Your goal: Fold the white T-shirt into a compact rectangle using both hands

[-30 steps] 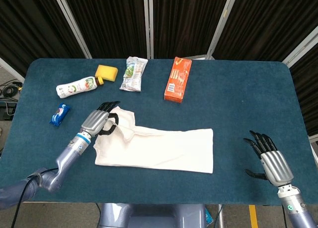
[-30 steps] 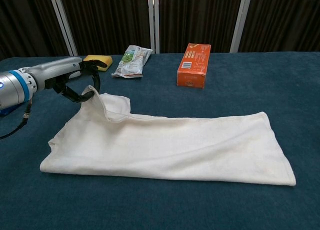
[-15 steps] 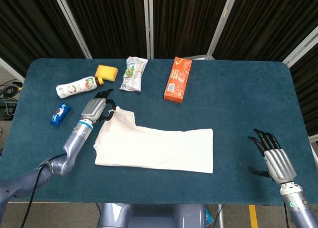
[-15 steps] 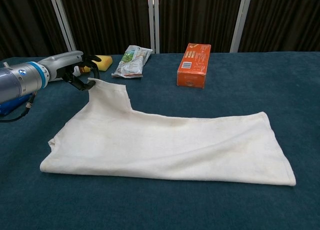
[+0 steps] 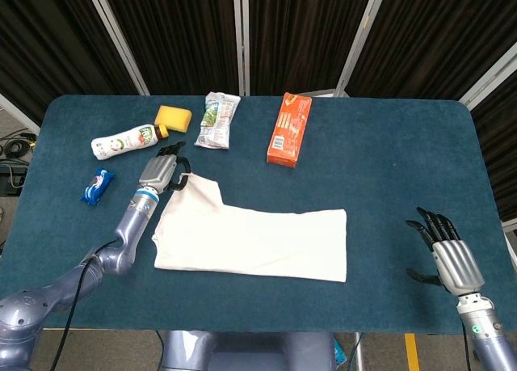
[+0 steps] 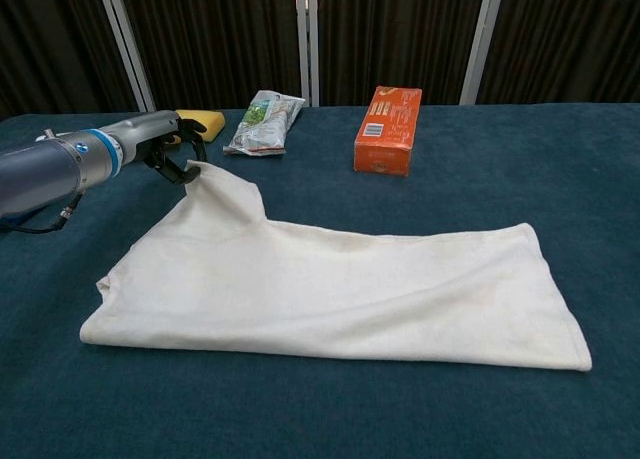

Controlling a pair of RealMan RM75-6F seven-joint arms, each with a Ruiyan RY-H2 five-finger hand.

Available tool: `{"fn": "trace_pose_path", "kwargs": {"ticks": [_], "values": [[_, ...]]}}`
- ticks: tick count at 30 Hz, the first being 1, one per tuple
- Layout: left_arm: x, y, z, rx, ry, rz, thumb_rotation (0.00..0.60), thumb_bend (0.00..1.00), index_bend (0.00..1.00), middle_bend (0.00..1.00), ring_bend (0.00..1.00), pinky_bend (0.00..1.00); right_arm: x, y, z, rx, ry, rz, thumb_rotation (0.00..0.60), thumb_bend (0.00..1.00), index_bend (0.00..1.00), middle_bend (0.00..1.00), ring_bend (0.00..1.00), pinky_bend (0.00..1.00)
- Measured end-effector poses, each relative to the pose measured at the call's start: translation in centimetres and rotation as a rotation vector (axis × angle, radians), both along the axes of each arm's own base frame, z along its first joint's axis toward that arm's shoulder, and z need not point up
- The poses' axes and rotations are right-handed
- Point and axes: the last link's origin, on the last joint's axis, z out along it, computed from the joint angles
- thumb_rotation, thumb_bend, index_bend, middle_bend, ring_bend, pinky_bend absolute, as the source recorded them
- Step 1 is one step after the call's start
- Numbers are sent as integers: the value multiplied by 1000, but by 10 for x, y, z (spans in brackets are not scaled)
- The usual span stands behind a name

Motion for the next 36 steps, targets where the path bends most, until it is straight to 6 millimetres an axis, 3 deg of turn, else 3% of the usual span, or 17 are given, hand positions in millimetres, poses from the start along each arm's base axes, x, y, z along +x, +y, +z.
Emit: {"fn": "trace_pose_path", "kwargs": {"ticks": [3,7,11,14,29,36], "values": [[-1,1,-3,0,24,-1,600,558,598,0,0,0,0,0,0,-1,-1,0,600,20,207,0,0,0],[-2,0,-8,-2,47,-3,600,538,418,0,0,0,0,0,1,-4,-3,1,600,20,207,0,0,0],[-3,-1,-12,-9,69,-9,600,444,218,0,0,0,0,0,2,-7,-5,2,600,19,208,0,0,0],[-4,-1,-14,-12,81,-9,600,437,154,0,0,0,1,0,3,-9,-6,3,600,19,208,0,0,0],[-6,1,-23,-46,153,-12,600,432,332,0,0,0,-1,-1,5,-13,-11,-4,600,19,207,0,0,0],[-6,0,-26,-53,165,-13,600,436,342,0,0,0,-1,-1,5,-12,-16,-3,600,19,207,0,0,0]]}}
